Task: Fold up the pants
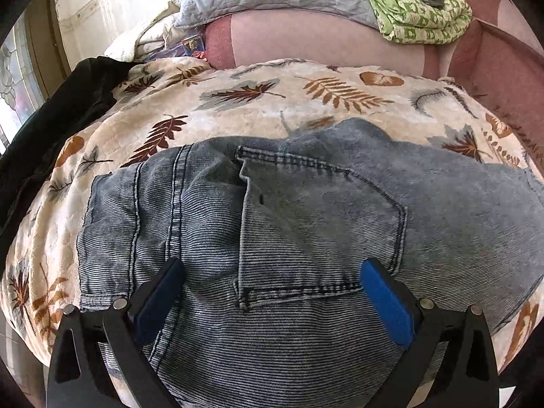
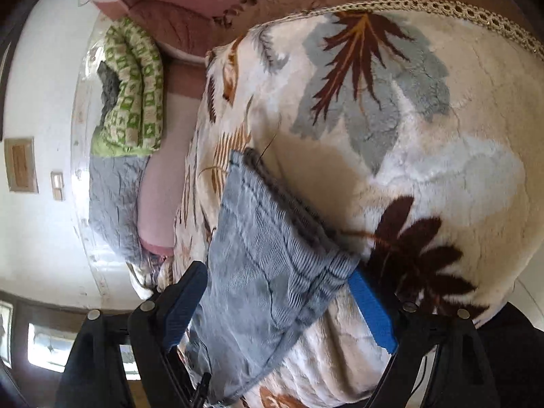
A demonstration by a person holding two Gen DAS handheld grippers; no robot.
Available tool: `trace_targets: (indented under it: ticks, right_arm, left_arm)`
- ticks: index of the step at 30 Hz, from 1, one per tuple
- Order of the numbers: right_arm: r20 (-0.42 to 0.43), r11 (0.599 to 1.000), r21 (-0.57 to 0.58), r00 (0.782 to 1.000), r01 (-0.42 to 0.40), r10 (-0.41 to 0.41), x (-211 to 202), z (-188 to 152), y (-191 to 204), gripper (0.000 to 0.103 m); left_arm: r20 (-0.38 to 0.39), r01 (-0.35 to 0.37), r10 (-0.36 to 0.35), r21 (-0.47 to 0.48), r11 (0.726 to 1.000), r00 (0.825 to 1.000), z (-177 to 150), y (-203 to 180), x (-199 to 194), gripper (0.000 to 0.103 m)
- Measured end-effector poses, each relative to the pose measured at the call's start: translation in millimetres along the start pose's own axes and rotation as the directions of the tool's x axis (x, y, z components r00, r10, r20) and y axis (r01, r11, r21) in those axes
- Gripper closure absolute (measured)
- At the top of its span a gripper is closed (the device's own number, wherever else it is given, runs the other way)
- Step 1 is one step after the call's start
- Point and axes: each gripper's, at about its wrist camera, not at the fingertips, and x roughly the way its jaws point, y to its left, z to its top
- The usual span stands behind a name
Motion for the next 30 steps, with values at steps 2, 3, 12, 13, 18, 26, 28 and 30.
trace_targets:
  ticks: [2,3,12,13,18,26,28,30]
  right_arm:
    - [0.002,0.999,-0.018,1.0,0.028,-0.028,-0.4,2.8,2.3,0.017]
    - [0.006,0.998,-0.038,0.999,0.043,-0.043,-0.8,2.8,6.4,0.018]
    - [0.019,0.989,-0.113,0.995,0.099,-0.097,-5.7,4.7,-0.3,0.067]
    - [0.024,0.984,-0.139,0.994,0.113,-0.111,-5.5,4.3,1.5,0.07]
    - [0.05,0.964,-0.224,0.989,0.146,-0.138,-7.9,-0.6,6.2,0.075]
    - [0.047,0.958,-0.255,0.991,0.133,-0.125,-8.4,-0.8,2.2,0.072]
    - [0.044,0.959,-0.253,0.991,0.13,-0.123,-7.6,-0.7,1.8,0.071]
    - [0.042,0.962,-0.244,0.992,0.124,-0.118,-7.3,-0.6,1.5,0.069]
  left_arm:
    - [0.005,0.005,-0.005,-0.004,1.0,1.0,1.4,-0.3,-5.8,0.0]
    - [0.008,0.006,-0.006,-0.009,1.0,1.0,3.3,-1.4,-9.5,0.0]
    - [0.04,0.127,-0.13,0.066,0.99,0.991,37.7,-85.9,-42.4,0.0]
    - [0.03,0.135,-0.138,0.086,0.987,0.99,40.8,-102.7,-41.4,0.0]
    - [-0.046,0.141,-0.134,0.192,0.971,0.99,52.1,-194.9,-24.1,0.0]
    - [-0.204,0.065,0.002,0.323,0.944,0.979,45.1,-254.4,27.4,0.0]
    - [-0.164,0.093,-0.045,0.3,0.949,0.985,55.3,-247.9,12.2,0.0]
    - [-0.1,0.116,-0.094,0.247,0.962,0.991,68.8,-239.8,-4.3,0.0]
